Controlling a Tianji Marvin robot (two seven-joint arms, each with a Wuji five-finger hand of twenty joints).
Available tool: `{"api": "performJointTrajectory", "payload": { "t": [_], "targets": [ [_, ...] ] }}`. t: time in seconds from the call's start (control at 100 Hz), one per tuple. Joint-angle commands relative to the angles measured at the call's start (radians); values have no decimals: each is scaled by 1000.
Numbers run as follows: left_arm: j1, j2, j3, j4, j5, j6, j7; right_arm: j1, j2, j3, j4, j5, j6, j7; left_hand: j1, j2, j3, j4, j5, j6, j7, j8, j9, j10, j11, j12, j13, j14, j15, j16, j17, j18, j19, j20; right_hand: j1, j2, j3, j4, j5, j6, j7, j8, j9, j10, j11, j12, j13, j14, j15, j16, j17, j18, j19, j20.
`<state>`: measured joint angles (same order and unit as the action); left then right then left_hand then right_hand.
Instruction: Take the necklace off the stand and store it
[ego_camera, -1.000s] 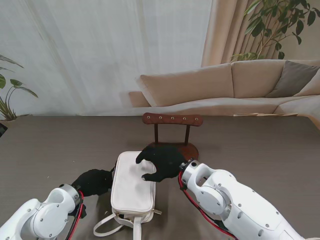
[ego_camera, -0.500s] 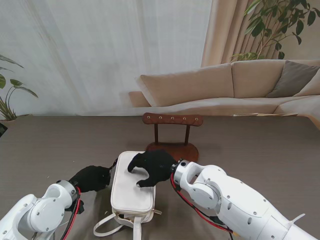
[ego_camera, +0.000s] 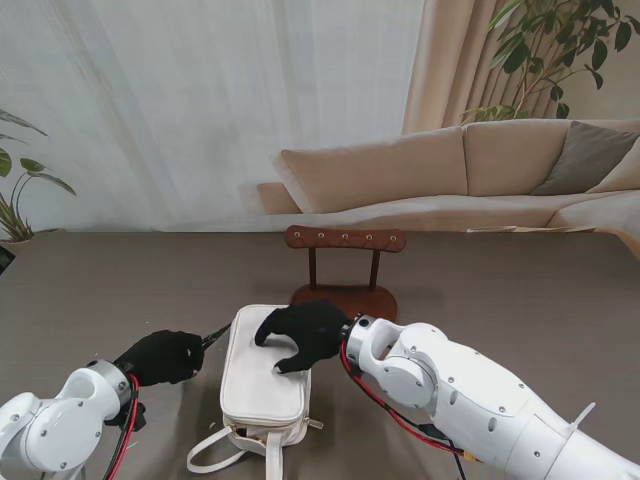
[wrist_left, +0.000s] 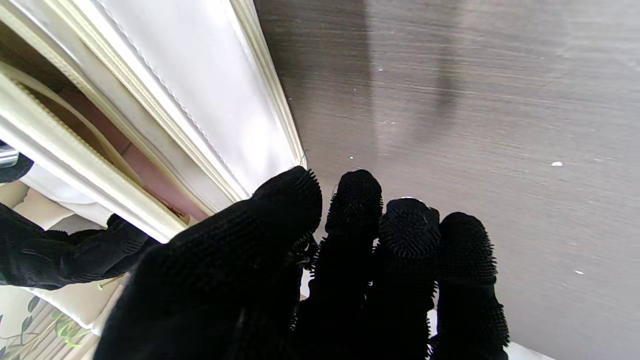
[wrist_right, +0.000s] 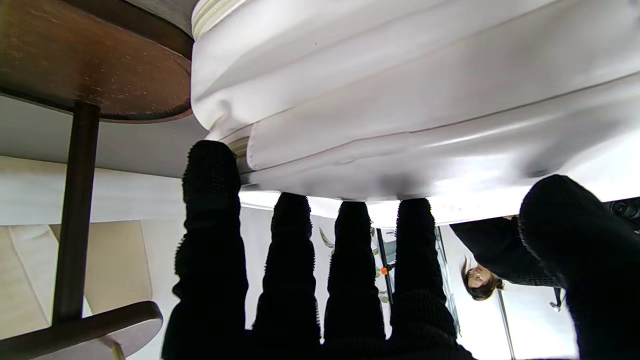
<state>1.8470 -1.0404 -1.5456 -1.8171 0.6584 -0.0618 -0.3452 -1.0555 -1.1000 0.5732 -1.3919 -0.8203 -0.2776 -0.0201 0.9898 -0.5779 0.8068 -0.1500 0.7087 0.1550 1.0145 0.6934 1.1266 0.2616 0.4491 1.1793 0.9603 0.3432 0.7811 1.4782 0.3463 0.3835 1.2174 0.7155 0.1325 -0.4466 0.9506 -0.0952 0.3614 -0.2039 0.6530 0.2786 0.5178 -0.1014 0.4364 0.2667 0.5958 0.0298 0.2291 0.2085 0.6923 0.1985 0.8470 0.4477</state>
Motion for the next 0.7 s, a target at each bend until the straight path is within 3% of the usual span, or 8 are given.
{"api": "performJointTrajectory", "payload": {
  "t": [0.0, 0.34, 0.69],
  "targets": [
    [18, 5, -12, -11, 5, -4, -25, -6, 3, -15, 35, -7, -4, 32, 9, 12, 5, -20, 37, -10, 93, 21, 12, -6, 1, 7, 7, 3, -9, -10, -18, -12, 20, -6, -25, -30, 25, 1, 37, 11, 43, 7, 64, 5, 21, 4, 38, 9, 25, 7, -504, -25, -1, -43],
    [47, 8, -30, -40, 15, -31, -41, 0, 10, -13, 41, -13, -21, 49, 11, 14, 3, -20, 36, -12, 94, 21, 12, -7, -1, 6, 6, 7, -13, -11, -23, -13, 18, -7, -27, -28, 32, -2, 48, 13, 52, 6, 77, 9, 25, 7, 61, 10, 32, 14, -497, -24, 7, -46],
    [148, 17, -77, -163, 54, -79, -104, 42, 3, -57, 81, 5, -6, 58, 8, 18, -2, -20, 31, -21, 97, 23, 9, -16, -2, 9, -2, -7, -14, -10, -24, -24, 14, -9, -28, -22, 29, -1, 48, 15, 53, 4, 77, 12, 26, 9, 67, 12, 30, 17, -498, -26, 10, -50]
  ]
}}
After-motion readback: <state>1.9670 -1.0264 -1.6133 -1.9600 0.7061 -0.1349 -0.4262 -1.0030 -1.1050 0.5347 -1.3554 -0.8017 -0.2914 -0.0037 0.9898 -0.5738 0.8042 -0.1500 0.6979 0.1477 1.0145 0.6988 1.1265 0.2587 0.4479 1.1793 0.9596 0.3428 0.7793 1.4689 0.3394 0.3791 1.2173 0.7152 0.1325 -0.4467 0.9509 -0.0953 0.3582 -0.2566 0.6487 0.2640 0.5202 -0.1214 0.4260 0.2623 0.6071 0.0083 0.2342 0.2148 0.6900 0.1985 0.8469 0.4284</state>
